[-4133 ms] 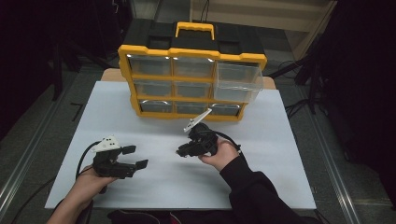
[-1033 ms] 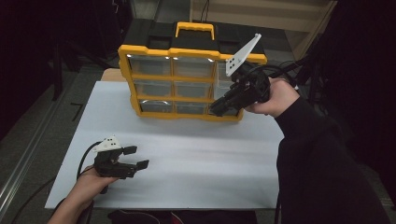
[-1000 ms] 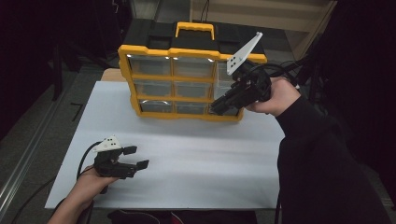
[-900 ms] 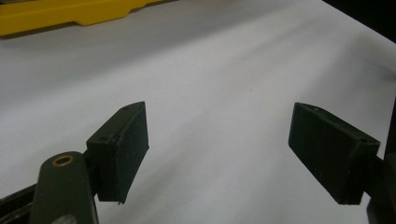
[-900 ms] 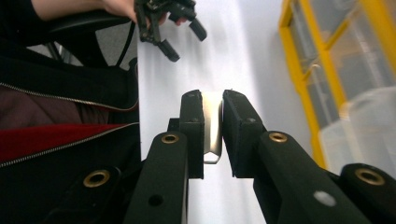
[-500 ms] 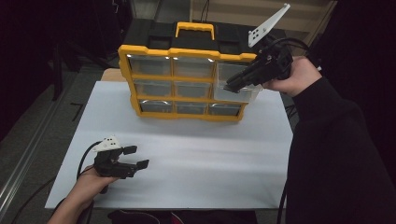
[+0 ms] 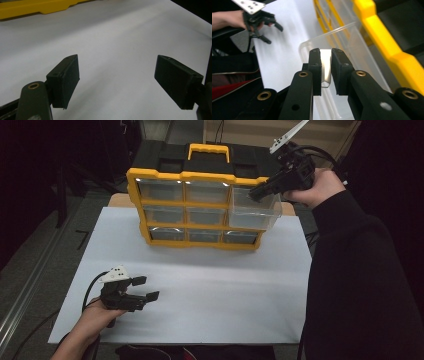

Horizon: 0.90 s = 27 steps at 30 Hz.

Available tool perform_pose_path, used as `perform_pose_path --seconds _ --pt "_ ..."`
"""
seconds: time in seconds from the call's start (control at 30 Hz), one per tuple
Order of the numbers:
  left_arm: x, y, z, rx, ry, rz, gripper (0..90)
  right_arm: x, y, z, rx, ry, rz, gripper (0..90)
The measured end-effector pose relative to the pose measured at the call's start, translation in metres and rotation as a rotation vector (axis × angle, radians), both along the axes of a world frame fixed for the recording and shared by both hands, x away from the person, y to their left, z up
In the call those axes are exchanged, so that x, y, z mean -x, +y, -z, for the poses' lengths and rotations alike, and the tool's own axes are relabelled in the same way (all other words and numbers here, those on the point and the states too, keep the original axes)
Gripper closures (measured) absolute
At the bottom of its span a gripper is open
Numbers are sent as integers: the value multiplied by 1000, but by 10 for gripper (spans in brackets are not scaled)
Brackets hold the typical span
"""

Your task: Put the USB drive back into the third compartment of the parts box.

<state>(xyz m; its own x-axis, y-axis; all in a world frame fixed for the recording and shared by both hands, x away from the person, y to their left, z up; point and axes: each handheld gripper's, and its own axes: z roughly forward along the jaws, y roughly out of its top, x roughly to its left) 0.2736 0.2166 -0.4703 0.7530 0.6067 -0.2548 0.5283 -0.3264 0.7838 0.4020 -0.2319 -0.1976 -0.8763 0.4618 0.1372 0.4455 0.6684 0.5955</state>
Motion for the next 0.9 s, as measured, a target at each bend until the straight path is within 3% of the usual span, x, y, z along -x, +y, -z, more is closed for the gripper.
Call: perform_pose_path --seconds 0.53,0.63,0.9 --pt "0 0 0 -2 -1 -1 211 -10 4 9 28 -21 66 750" --pt "0 0 0 -1 -1 1 211 -10 3 10 19 -24 81 661" --pt "0 -1 0 -3 -1 3 211 -4 -2 10 -30 -27 116 542"
